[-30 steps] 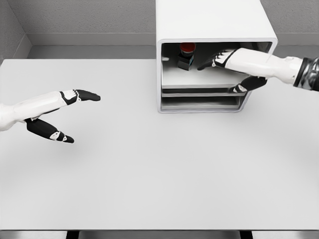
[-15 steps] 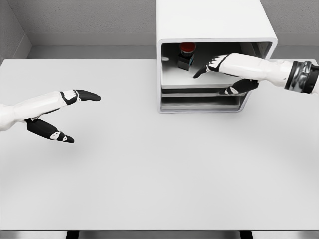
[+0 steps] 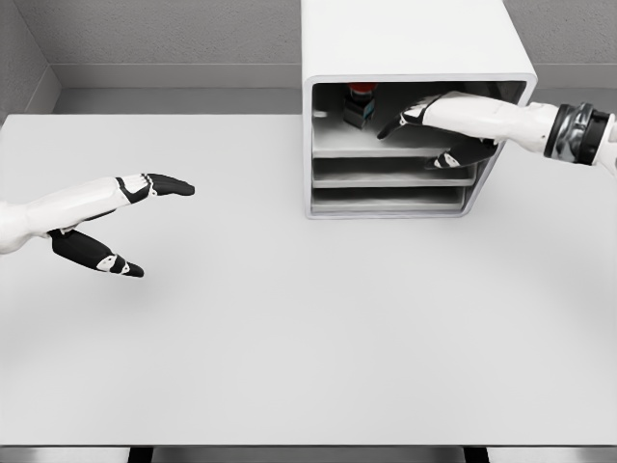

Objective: Slide open multi-storey tabletop storage cabinets and put open load switch and slide close multi-storey tabletop storage cabinets

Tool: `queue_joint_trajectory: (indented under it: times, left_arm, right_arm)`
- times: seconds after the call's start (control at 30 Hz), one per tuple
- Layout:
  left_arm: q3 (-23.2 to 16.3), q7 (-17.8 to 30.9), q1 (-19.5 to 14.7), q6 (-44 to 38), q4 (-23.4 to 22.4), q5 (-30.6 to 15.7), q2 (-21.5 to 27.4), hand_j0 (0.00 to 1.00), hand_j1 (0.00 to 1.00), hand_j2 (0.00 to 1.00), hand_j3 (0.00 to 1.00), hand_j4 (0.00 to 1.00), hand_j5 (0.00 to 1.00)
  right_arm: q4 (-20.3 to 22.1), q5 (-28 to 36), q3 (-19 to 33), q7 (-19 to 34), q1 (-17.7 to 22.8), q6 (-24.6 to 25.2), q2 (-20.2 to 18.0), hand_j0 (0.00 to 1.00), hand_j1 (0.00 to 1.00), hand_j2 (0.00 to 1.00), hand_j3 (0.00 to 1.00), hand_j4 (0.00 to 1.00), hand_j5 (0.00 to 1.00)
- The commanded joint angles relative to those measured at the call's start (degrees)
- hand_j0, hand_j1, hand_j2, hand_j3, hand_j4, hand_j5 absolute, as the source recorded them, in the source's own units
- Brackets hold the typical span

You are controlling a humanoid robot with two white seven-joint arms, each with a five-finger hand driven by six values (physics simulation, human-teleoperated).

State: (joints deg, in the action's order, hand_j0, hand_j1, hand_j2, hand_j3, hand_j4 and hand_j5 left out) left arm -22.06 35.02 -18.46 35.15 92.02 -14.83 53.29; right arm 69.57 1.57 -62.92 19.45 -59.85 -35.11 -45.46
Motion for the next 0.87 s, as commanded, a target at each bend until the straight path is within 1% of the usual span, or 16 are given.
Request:
queue_joint_trajectory:
  times: [0.0,0.03,0.13,0.2,0.23,0.3,0.33,0.4,0.5,0.53,0.6,0.67,0.7,0.73,0.77,0.83]
  left_arm:
    - [0.00,-0.02,0.00,-0.15,0.09,-0.47,0.06,1.00,1.00,1.00,1.00,1.00,1.00]
    - [0.00,-0.02,0.00,-0.15,0.09,-0.47,0.06,1.00,1.00,1.00,1.00,1.00,1.00]
    - [0.00,-0.02,0.00,-0.15,0.18,-0.47,0.06,1.00,1.00,1.00,1.00,1.00,1.00]
    - [0.00,-0.02,0.00,-0.15,0.18,-0.47,0.06,1.00,1.00,1.00,1.00,1.00,1.00]
    - [0.09,-0.02,0.00,-0.15,0.18,-0.47,0.15,1.00,1.00,1.00,1.00,1.00,1.00]
    - [0.09,-0.02,0.09,-0.15,0.18,-0.47,0.15,1.00,1.00,1.00,1.00,1.00,1.00]
    - [0.18,-0.02,0.09,-0.15,0.10,-0.47,0.15,1.00,1.00,1.00,1.00,1.00,1.00]
    - [0.26,-0.02,0.09,-0.15,0.09,-0.38,0.24,1.00,1.00,1.00,1.00,1.00,1.00]
    - [0.44,-0.02,0.09,-0.15,-0.08,0.32,0.32,1.00,1.00,1.00,1.00,1.00,1.00]
    - [0.44,-0.02,0.09,-0.15,-0.08,1.12,0.24,1.00,1.00,1.00,1.00,1.00,1.00]
    - [0.53,-0.02,0.09,-0.15,-0.08,1.73,0.24,1.00,1.00,1.00,1.00,1.00,1.00]
    - [0.53,-0.02,0.00,-0.15,-0.08,1.82,0.24,1.00,1.00,1.00,1.00,1.00,1.00]
    - [0.53,-0.02,0.00,-0.15,-0.08,1.82,0.24,1.00,1.00,1.00,1.00,1.00,1.00]
    - [0.53,-0.02,-0.09,-0.15,-0.08,1.91,0.24,1.00,1.00,1.00,1.00,1.00,1.00]
    - [0.53,-0.02,-0.09,-0.15,-0.08,1.91,0.24,1.00,1.00,1.00,1.00,1.00,1.00]
    - [0.53,-0.02,-0.09,-0.15,-0.08,1.99,0.24,1.00,1.00,1.00,1.00,1.00,1.00]
  right_arm:
    - [0.56,0.37,0.17,-0.03,0.00,0.11,-0.42,0.78,0.78,0.78,0.78,0.78,0.78]
    - [3.90,0.37,0.52,-0.20,-0.09,0.11,-1.21,0.78,0.78,0.78,0.78,0.78,0.78]
    - [17.52,0.45,0.26,-0.82,-0.09,0.11,-8.59,0.77,0.77,0.77,0.77,0.77,0.77]
    - [23.23,0.45,-0.18,-0.91,-0.26,0.11,-11.76,0.76,0.76,0.76,0.76,0.76,0.76]
    - [24.91,0.45,-0.88,-1.61,-0.26,0.11,-12.90,0.76,0.76,0.76,0.76,0.76,0.76]
    - [26.84,0.28,-2.38,-1.70,-0.26,0.11,-16.32,0.76,0.76,0.76,0.76,0.76,0.76]
    - [27.11,0.02,-4.92,-1.61,-0.26,0.11,-17.74,0.76,0.76,0.76,0.76,0.76,0.76]
    - [27.72,-0.07,-5.37,-1.52,0.53,0.11,-19.76,0.76,0.76,0.76,0.76,0.76,0.76]
    - [27.81,-0.42,-4.93,-0.91,6.33,0.11,-27.13,0.80,0.80,0.80,0.80,0.80,0.80]
    - [27.90,-0.42,-4.93,-0.91,7.12,0.11,-29.51,0.82,0.82,0.82,0.82,0.82,0.82]
    - [27.81,-0.42,-4.49,-0.91,7.56,0.11,-31.53,0.82,0.82,0.82,0.82,0.82,0.82]
    - [27.72,-0.34,-4.31,-0.82,7.47,0.11,-31.54,0.82,0.82,0.82,0.82,0.82,0.82]
    - [27.81,-0.34,-4.22,-0.82,7.47,0.11,-31.62,0.85,0.85,0.85,0.85,0.85,0.85]
    - [27.72,-0.34,-4.14,-0.91,7.21,0.11,-31.62,0.95,0.95,0.95,0.95,0.95,0.95]
    - [27.81,-0.34,-4.05,-1.17,6.68,0.11,-31.71,1.00,1.00,1.00,1.00,1.00,1.00]
    - [27.81,-0.34,-4.05,-1.52,6.42,0.11,-31.54,1.00,1.00,1.00,1.00,1.00,1.00]
